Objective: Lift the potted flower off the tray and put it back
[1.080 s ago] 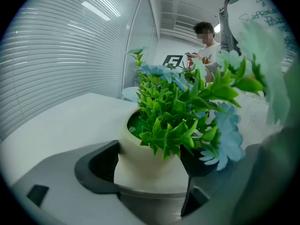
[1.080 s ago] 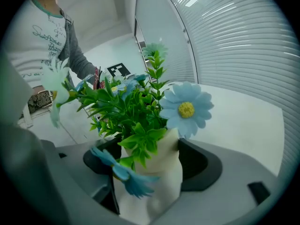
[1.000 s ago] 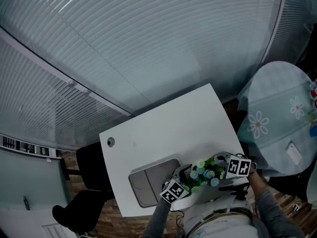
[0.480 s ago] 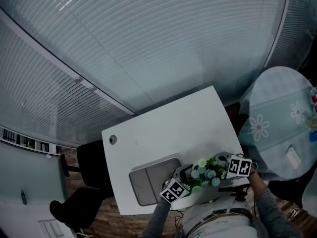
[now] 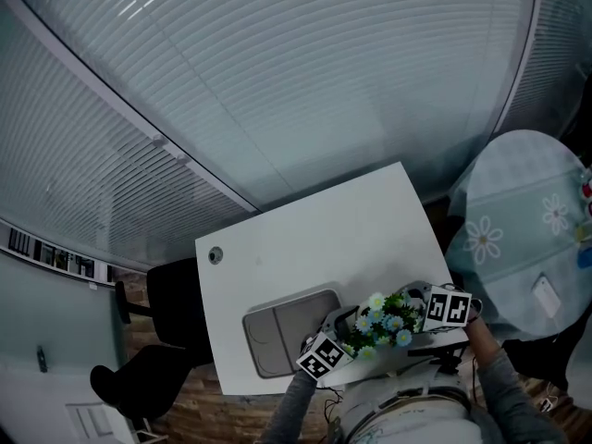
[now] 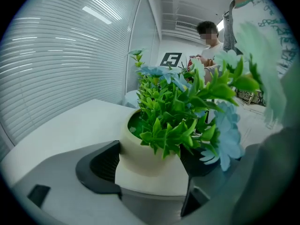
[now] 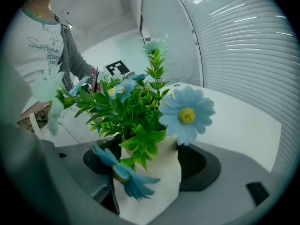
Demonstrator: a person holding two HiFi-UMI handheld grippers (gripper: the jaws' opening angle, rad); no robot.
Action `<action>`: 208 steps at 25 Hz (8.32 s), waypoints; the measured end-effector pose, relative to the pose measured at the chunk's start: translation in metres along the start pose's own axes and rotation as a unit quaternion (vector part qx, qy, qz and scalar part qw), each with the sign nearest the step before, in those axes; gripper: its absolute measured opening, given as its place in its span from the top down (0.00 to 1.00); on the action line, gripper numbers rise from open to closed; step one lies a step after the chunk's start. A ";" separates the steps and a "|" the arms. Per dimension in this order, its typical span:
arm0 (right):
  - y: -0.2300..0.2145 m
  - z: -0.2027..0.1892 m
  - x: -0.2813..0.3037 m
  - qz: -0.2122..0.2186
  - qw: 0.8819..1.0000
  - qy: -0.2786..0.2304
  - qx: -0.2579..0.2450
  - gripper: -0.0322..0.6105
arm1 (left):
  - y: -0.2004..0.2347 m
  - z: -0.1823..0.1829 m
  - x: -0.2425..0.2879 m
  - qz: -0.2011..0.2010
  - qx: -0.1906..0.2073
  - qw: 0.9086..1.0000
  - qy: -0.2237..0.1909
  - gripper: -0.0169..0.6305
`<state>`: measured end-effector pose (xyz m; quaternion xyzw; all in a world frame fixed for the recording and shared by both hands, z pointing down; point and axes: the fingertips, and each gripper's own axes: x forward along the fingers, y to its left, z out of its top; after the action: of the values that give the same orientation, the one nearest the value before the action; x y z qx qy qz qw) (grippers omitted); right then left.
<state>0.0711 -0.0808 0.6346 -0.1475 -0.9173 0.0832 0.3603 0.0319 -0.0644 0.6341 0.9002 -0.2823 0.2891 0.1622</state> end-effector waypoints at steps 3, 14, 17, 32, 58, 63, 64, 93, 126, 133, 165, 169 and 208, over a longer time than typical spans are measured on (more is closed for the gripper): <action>0.003 0.005 -0.003 0.002 1.000 0.001 -0.007 0.39 | -0.002 0.003 -0.005 0.006 0.001 1.000 0.002 0.35; 0.017 0.023 -0.017 0.013 1.000 0.007 -0.025 0.39 | -0.013 0.019 -0.023 0.024 -0.005 1.000 0.003 0.35; 0.020 0.025 -0.021 0.014 0.999 0.004 -0.033 0.39 | -0.018 0.023 -0.026 0.032 -0.005 0.999 0.000 0.35; 0.026 0.033 -0.032 0.036 0.997 0.007 -0.075 0.39 | -0.025 0.035 -0.035 0.076 -0.022 0.997 -0.002 0.35; 0.037 0.106 0.043 -0.003 0.999 -0.009 -0.044 0.39 | 0.012 -0.019 -0.118 0.035 0.006 0.999 -0.010 0.35; 0.043 0.112 0.060 0.002 0.999 -0.001 -0.039 0.39 | 0.013 -0.032 -0.129 0.032 0.003 0.999 -0.003 0.35; 0.043 0.114 0.063 0.004 0.999 0.000 -0.039 0.39 | 0.014 -0.035 -0.131 0.032 0.002 0.999 -0.002 0.35; 0.040 0.128 0.141 0.006 0.999 0.037 -0.015 0.39 | 0.042 -0.106 -0.157 0.011 -0.008 1.000 0.017 0.35; 0.032 0.113 0.168 0.013 1.000 0.006 0.012 0.39 | 0.052 -0.135 -0.145 -0.007 -0.015 1.000 0.015 0.35; 0.031 0.112 0.167 0.011 1.000 -0.005 0.022 0.39 | 0.052 -0.134 -0.146 -0.007 -0.025 1.000 0.003 0.35; 0.047 0.084 0.144 -0.112 0.989 -0.039 0.092 0.39 | 0.050 -0.151 -0.181 0.050 -0.049 0.998 -0.006 0.35; 0.044 0.084 0.140 -0.128 0.986 -0.044 0.100 0.39 | 0.050 -0.148 -0.188 0.052 -0.053 0.997 -0.015 0.35; 0.069 0.075 0.120 -0.254 0.957 -0.049 0.128 0.91 | 0.021 -0.175 -0.216 0.132 -0.072 0.988 -0.035 0.96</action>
<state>-0.0492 0.0202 0.6383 0.1422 -0.9228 0.1129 0.3398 -0.2014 0.0884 0.6410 0.8507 -0.4240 0.2551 0.1774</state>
